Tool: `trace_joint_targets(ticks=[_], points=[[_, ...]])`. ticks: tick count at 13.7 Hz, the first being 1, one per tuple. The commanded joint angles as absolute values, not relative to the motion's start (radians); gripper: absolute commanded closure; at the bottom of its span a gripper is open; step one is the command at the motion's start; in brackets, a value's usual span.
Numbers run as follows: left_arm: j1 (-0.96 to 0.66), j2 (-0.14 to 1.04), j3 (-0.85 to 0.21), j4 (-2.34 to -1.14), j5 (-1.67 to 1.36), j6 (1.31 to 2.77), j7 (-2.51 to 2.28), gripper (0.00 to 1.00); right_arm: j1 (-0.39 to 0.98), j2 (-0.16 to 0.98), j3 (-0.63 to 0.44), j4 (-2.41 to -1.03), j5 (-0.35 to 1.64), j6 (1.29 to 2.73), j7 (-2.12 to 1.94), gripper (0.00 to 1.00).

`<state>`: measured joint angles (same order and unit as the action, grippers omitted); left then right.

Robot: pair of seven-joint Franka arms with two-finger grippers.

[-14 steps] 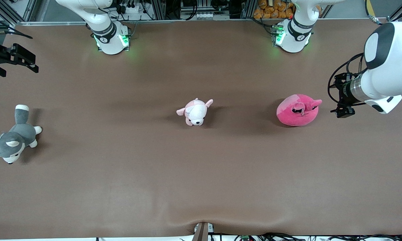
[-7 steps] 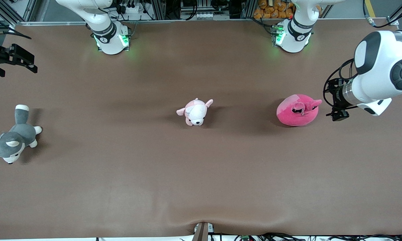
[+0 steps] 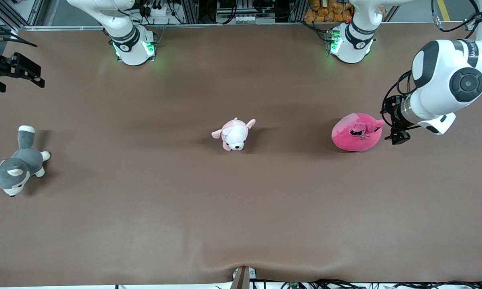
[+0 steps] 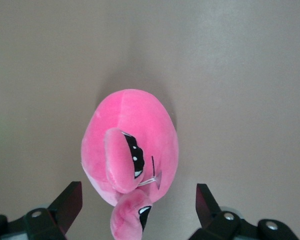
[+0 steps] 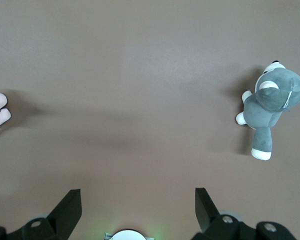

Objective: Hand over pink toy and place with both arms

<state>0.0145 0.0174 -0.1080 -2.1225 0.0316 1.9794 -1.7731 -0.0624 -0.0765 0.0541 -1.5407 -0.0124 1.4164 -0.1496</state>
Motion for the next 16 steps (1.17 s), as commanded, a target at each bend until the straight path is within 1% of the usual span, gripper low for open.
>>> trace_joint_targets(ticks=[1, 4, 8, 11, 14, 16], points=[[0.023, -0.023, -0.115, -2.189, 0.011, 2.032, -1.792, 0.0, -0.08, -0.075, 0.067, -1.539, -0.006, 1.424, -0.167, 0.0], [0.025, -0.017, -0.115, -2.197, 0.006, 2.051, -1.793, 0.0, -0.086, -0.061, 0.067, -1.536, -0.006, 1.416, -0.166, 0.0], [0.04, -0.009, -0.115, -2.24, -0.002, 2.08, -1.793, 0.0, -0.09, -0.048, 0.066, -1.536, -0.008, 1.416, -0.153, 0.0], [0.058, 0.006, -0.115, -2.241, -0.012, 2.088, -1.793, 0.0, -0.101, -0.002, 0.066, -1.529, -0.002, 1.425, -0.153, 0.0], [0.061, 0.024, -0.115, -2.246, -0.028, 2.089, -1.793, 0.0, -0.098, 0.043, 0.067, -1.454, -0.011, 1.413, -0.155, 0.0], [0.06, 0.035, -0.115, -2.247, -0.049, 2.089, -1.793, 0.06, -0.094, 0.046, 0.069, -1.45, -0.002, 1.407, -0.152, 0.0]])
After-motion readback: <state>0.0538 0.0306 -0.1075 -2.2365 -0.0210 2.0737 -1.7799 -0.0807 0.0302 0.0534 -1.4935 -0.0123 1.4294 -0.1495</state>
